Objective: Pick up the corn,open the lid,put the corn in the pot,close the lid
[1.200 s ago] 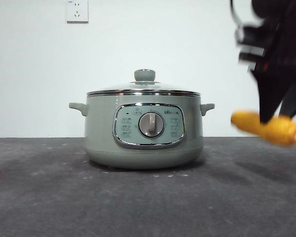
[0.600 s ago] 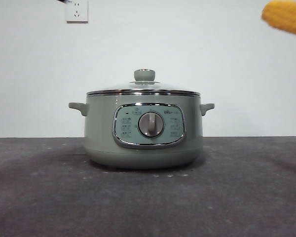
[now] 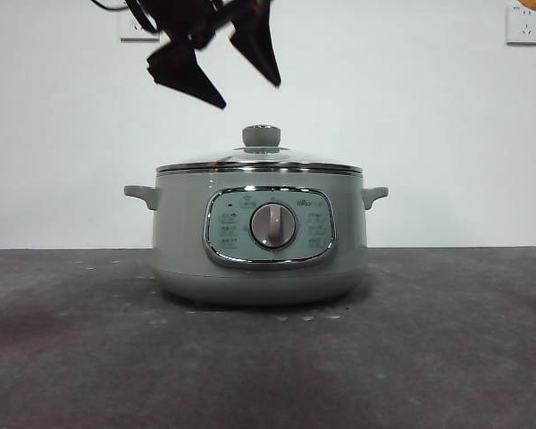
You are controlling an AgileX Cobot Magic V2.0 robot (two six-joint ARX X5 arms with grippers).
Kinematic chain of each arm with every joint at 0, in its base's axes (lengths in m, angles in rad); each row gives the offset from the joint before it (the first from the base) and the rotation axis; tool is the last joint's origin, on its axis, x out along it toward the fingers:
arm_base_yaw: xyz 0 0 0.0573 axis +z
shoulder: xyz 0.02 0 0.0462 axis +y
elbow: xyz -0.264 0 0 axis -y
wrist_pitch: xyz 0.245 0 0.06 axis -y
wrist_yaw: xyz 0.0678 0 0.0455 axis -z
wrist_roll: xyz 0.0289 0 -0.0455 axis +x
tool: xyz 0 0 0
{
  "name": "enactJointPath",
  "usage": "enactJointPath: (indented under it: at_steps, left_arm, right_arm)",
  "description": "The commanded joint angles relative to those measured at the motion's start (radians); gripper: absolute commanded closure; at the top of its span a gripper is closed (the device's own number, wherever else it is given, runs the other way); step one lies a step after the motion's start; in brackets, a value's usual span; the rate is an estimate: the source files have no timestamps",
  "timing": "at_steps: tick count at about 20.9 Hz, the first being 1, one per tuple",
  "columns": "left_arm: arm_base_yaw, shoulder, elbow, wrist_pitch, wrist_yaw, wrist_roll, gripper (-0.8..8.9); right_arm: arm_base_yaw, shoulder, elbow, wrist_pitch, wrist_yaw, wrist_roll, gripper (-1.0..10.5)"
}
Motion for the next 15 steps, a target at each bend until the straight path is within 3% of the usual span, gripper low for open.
enactJointPath:
  at_steps: [1,6,9,15]
  left_arm:
    - [-0.008,0.038,0.001,0.024,-0.009,0.011,2.3]
    - [-0.026,0.075,0.001,0.033,-0.028,0.011,2.3]
    - [-0.04,0.086,0.001,0.037,-0.028,0.011,3.7]
    - [-0.049,0.103,0.001,0.015,-0.028,0.004,3.79]
  right_arm:
    - [0.0,-0.004,-0.001,0.005,-0.01,0.013,9.6]
    - [0.0,-0.004,-0.001,0.006,-0.01,0.012,9.6]
    - [0.0,-0.003,-0.001,0.007,-0.01,0.011,9.6]
    - [0.0,-0.004,-0.001,0.005,-0.01,0.011,9.6]
